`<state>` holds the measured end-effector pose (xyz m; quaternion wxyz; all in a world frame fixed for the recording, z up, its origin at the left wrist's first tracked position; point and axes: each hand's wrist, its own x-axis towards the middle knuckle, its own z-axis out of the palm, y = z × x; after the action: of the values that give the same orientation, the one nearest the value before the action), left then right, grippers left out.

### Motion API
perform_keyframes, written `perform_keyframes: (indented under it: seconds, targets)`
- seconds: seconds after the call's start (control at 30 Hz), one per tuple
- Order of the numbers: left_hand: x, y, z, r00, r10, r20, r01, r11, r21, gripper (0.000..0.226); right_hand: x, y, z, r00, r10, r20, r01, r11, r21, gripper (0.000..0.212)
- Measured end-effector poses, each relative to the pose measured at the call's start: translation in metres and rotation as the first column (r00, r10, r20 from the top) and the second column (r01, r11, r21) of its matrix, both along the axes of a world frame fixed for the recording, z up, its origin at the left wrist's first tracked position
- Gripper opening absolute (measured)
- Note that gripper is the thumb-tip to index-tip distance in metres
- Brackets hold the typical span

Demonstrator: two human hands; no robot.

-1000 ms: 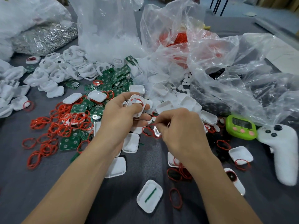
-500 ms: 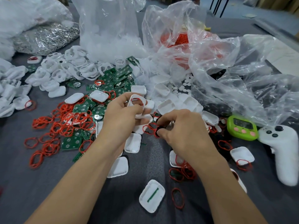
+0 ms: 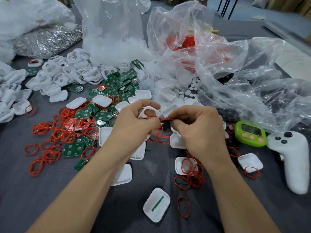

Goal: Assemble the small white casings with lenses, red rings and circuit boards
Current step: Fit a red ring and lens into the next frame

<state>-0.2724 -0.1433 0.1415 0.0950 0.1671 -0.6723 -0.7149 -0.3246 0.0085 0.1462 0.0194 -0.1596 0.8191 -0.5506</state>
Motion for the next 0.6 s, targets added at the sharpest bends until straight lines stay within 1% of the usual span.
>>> perform_keyframes:
  seconds: [0.07, 0.1, 0.2, 0.3, 0.37, 0.43, 0.47, 0.53, 0.6]
  targets:
    - [0.002, 0.002, 0.0, 0.998, -0.052, -0.032, 0.049, 0.993, -0.104, 0.028, -0.001, -0.001, -0.002, 0.997, -0.001, 0.074, 0.005, 0.999, -0.052, 0.029]
    - [0.002, 0.002, 0.0, 0.998, -0.051, -0.048, 0.045, 0.992, -0.115, 0.027, -0.002, -0.002, -0.003, 0.992, 0.019, 0.127, -0.01, 0.997, -0.073, 0.028]
    - [0.001, -0.001, 0.001, 0.996, -0.07, -0.045, 0.069, 0.997, -0.034, 0.025, -0.004, -0.001, 0.0, 0.943, 0.135, 0.305, -0.087, 0.983, -0.164, 0.03]
    - [0.002, -0.011, 0.001, 0.978, -0.208, -0.024, 0.209, 0.97, 0.123, 0.024, -0.007, 0.005, 0.004, 0.829, 0.314, 0.462, -0.162, 0.927, -0.339, 0.033]
    - [0.004, -0.016, 0.002, 0.957, -0.288, -0.028, 0.288, 0.936, 0.201, 0.025, -0.01, 0.01, 0.004, 0.764, 0.403, 0.504, -0.192, 0.888, -0.419, 0.028]
    - [0.004, -0.018, 0.001, 0.946, -0.324, -0.014, 0.319, 0.921, 0.222, 0.027, -0.01, 0.013, 0.004, 0.72, 0.458, 0.522, -0.221, 0.864, -0.453, 0.011]
    - [0.004, -0.018, 0.0, 0.945, -0.326, -0.004, 0.319, 0.922, 0.219, 0.027, -0.01, 0.015, 0.003, 0.701, 0.477, 0.53, -0.236, 0.856, -0.459, 0.011]
    - [0.004, -0.017, -0.001, 0.946, -0.323, 0.014, 0.313, 0.926, 0.211, 0.029, -0.011, 0.017, 0.003, 0.677, 0.488, 0.552, -0.259, 0.859, -0.442, 0.019]
    - [0.005, -0.014, -0.001, 0.951, -0.309, 0.002, 0.301, 0.93, 0.21, 0.034, -0.01, 0.016, 0.003, 0.671, 0.49, 0.556, -0.256, 0.857, -0.447, 0.014]
